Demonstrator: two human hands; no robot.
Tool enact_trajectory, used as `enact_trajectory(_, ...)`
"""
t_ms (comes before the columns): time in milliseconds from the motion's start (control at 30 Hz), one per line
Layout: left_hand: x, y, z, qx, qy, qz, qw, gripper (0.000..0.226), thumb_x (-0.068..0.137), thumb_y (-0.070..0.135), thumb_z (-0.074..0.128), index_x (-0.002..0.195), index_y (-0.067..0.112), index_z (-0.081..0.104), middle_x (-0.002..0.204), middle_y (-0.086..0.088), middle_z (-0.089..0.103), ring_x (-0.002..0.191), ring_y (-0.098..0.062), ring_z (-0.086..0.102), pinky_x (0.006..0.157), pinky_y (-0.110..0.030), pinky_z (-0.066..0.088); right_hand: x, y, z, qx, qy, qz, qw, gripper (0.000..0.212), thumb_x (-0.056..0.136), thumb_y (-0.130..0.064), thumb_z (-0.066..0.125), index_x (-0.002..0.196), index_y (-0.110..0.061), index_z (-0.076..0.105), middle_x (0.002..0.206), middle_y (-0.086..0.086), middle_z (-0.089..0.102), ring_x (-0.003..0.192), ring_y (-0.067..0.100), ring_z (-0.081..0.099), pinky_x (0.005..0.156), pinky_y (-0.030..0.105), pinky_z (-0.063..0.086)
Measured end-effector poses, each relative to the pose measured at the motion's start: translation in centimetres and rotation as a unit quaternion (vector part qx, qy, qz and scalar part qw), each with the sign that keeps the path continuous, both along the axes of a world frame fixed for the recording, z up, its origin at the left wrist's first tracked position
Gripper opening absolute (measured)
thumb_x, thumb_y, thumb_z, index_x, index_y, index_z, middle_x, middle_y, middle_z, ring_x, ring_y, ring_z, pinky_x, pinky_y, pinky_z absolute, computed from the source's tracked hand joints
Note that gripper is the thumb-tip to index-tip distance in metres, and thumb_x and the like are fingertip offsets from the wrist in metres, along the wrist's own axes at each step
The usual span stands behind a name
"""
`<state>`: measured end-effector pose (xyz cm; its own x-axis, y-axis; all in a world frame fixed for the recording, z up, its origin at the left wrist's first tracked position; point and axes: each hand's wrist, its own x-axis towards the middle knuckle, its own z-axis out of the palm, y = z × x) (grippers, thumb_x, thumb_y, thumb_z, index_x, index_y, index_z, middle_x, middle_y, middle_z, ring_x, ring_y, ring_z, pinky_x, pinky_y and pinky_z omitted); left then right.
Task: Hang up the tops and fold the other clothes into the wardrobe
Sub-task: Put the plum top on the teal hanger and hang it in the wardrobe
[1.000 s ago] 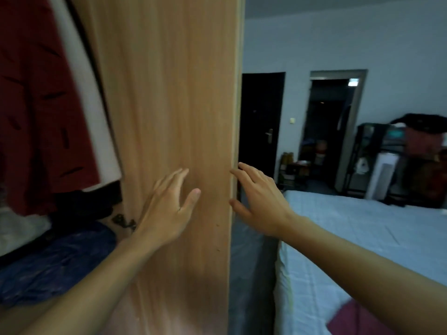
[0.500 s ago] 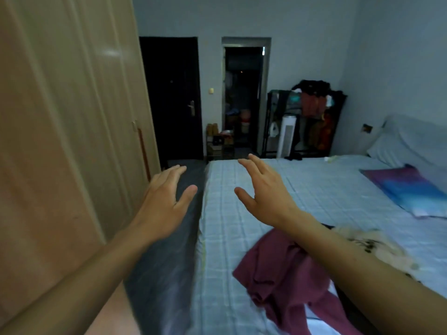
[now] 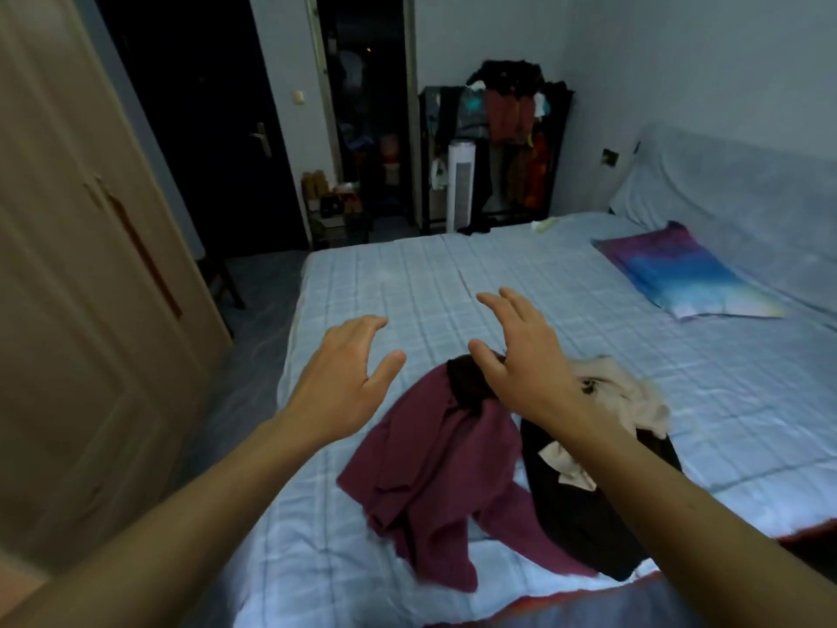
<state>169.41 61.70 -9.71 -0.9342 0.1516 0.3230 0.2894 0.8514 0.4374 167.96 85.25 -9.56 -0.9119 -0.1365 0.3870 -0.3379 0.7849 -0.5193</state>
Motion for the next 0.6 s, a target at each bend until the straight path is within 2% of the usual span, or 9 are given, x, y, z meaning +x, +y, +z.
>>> enact_trajectory(267, -8.8, 3.8, -2.7, 0.052, -0.001, -0.066, 0.996, 0.054, 0.098, 0.048, 0.050, 0.144, 0.019, 0.044, 0.146, 0.002, 0.048, 0.137, -0.014, 0.038, 0.106, -0.025, 0.029, -4.7, 3.6, -2.8, 0.003, -0.055, -0.081, 0.995, 0.051, 0.099, -0.024, 0.053, 0.148, -0.020, 0.040, 0.159, 0.011, 0.028, 0.148, 0.025, 0.022, 0.118, 0.050, 0.024)
enact_trajectory(367, -11.2, 5.1, -4.1, 0.086, -0.006, -0.086, 0.993, 0.053, 0.098, 0.047, 0.051, 0.143, 0.019, 0.045, 0.146, 0.003, 0.049, 0.137, -0.013, 0.037, 0.106, -0.023, 0.027, -6.7, 3.8, -3.2, 0.014, -0.067, -0.094, 0.993, 0.051, 0.099, -0.023, 0.053, 0.148, -0.018, 0.041, 0.159, 0.011, 0.029, 0.148, 0.023, 0.023, 0.119, 0.046, 0.024)
enact_trajectory(500, -14.5, 5.9, -5.9, 0.087, -0.022, -0.098, 0.991, 0.053, 0.098, 0.045, 0.052, 0.144, 0.019, 0.046, 0.146, 0.004, 0.049, 0.138, -0.013, 0.036, 0.107, -0.023, 0.028, -9.3, 4.4, -4.3, 0.030, -0.075, -0.099, 0.992, 0.054, 0.098, -0.026, 0.055, 0.149, -0.017, 0.039, 0.159, 0.009, 0.030, 0.148, 0.021, 0.024, 0.120, 0.039, 0.023)
enact_trajectory(600, -17.1, 6.1, -6.4, 0.089, -0.037, -0.091, 0.991, 0.052, 0.098, 0.045, 0.052, 0.143, 0.018, 0.047, 0.146, 0.003, 0.049, 0.137, -0.014, 0.038, 0.107, -0.024, 0.029, -11.1, 5.3, -5.3, 0.027, -0.088, -0.105, 0.990, 0.057, 0.097, -0.027, 0.056, 0.149, -0.015, 0.038, 0.158, 0.009, 0.032, 0.148, 0.020, 0.024, 0.120, 0.040, 0.023)
